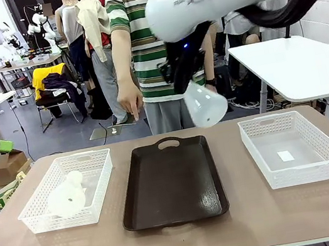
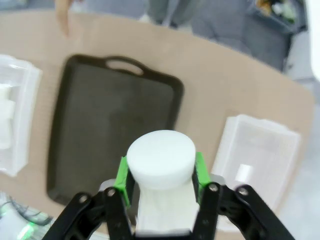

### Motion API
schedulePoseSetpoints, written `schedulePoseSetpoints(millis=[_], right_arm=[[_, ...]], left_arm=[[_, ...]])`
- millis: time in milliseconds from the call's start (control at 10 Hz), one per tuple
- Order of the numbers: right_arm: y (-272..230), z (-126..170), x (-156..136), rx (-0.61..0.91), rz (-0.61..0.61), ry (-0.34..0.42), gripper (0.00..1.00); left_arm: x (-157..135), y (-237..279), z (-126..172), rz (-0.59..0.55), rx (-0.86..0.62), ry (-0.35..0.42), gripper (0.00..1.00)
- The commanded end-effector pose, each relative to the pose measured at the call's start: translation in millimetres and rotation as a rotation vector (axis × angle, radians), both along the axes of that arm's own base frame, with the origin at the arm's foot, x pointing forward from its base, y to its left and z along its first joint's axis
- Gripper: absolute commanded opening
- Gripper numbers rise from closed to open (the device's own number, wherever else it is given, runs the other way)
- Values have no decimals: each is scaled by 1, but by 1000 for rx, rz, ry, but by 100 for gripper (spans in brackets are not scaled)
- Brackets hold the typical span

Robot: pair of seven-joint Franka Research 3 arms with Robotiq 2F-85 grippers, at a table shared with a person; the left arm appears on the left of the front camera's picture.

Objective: Prepare the laboratory tools.
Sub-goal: While moving the picked Big flask to the Handle tray indicated by the person, stop as directed by the person.

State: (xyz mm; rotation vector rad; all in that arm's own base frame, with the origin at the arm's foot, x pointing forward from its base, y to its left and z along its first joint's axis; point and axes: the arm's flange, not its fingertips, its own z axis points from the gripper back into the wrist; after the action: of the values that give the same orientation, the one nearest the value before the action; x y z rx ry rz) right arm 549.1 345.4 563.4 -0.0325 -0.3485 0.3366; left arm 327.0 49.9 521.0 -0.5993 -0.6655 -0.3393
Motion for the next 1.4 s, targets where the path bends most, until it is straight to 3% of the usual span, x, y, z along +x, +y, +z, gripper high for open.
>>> schedulePoseSetpoints(millis=[0,700,1300], right_arm=[[32,-7,5,-28,45,5,0],[141,-106,21,-87,159,140,0],[141,-123,11,-68,149,170,0]], left_arm=[[1,4,-1,-19,-9,-11,100],[1,4,-1,-19,-9,-11,100],[1,4,-1,-19,-9,-11,100]])
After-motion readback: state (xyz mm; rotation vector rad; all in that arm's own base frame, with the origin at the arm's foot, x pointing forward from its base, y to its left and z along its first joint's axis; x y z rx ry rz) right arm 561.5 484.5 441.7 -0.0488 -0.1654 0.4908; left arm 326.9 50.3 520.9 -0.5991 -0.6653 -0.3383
